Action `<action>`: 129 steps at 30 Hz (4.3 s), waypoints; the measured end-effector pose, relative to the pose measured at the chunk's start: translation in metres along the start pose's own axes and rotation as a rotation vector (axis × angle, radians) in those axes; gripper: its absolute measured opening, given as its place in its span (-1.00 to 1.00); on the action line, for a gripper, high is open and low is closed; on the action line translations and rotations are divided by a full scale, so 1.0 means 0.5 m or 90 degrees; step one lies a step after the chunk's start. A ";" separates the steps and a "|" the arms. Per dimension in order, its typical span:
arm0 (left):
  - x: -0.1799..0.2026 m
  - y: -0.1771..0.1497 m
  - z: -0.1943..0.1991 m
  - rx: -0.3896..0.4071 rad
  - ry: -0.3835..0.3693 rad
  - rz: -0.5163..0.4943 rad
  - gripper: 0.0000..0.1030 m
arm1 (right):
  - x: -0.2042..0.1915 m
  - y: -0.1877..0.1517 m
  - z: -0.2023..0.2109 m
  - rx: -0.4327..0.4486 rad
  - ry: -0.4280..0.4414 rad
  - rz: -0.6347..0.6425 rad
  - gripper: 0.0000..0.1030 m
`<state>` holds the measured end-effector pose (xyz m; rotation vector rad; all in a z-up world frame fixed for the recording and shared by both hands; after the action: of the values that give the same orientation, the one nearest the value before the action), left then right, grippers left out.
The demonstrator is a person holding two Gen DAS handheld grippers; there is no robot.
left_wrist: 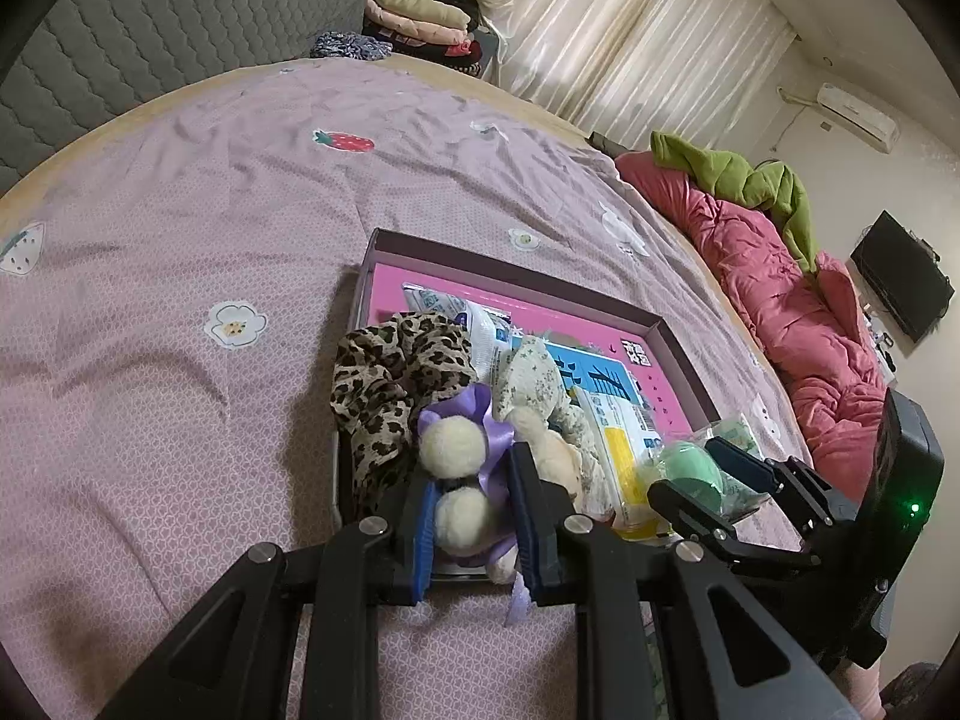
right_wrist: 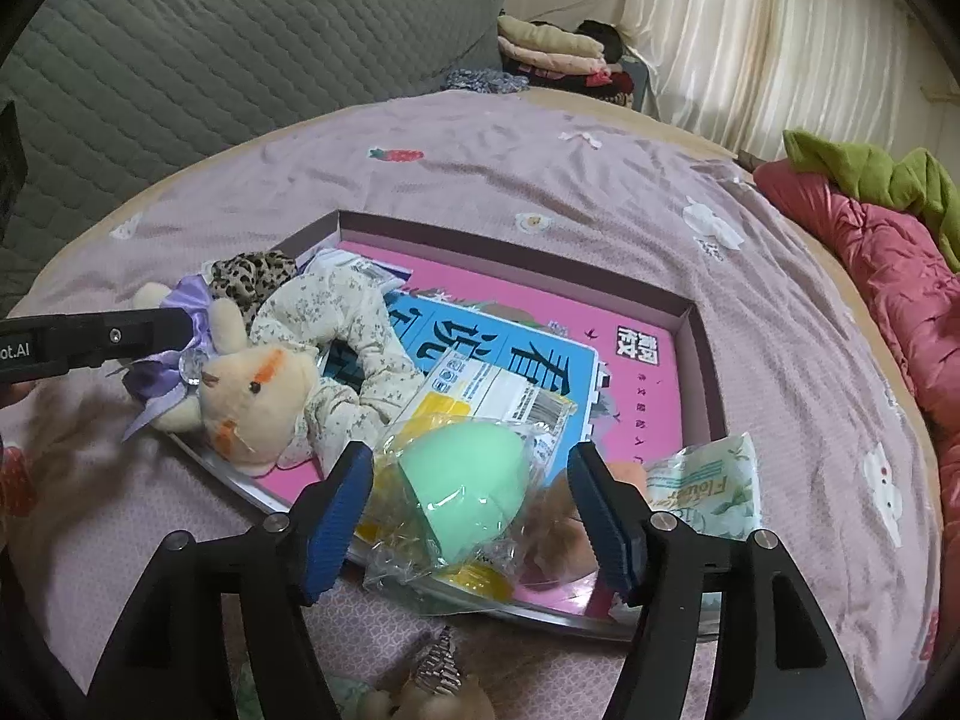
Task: Organize soft objects
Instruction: 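Lower the bear into the tray and open the left gripper while the right gripper releases the sponge there, then withdraw both open grippers toward the Flower tissue pack and pink-dress teddy bear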
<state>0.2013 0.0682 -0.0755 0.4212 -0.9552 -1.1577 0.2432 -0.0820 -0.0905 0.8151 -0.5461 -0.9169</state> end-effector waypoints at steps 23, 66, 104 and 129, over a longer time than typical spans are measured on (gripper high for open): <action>-0.011 0.012 0.006 0.014 0.038 -0.018 -0.12 | 0.003 0.011 0.012 0.012 -0.007 0.006 0.42; 0.098 -0.011 0.061 0.075 0.007 -0.149 0.25 | 0.039 0.057 0.096 0.114 -0.042 -0.021 0.44; 0.208 -0.163 0.093 -0.037 -0.093 -0.208 0.27 | 0.043 -0.017 0.224 0.091 -0.038 -0.037 0.48; 0.242 -0.277 0.125 -0.165 -0.153 -0.229 0.27 | 0.048 -0.054 0.239 0.066 -0.012 -0.062 0.48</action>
<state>0.0805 -0.0835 -0.0904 0.2515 -0.9418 -1.6672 0.1570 -0.1571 -0.0401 0.9346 -0.5788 -0.9929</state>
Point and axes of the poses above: each gripper's, at about its wrist camera, not at the fingertips, and z roughly against the way its jaws point, x to its right, y to its top, the point moved 7 cm from there along -z, roughly the way its jaws point, and after that the axes turned 12 degrees about x, right-handed, at the moved point
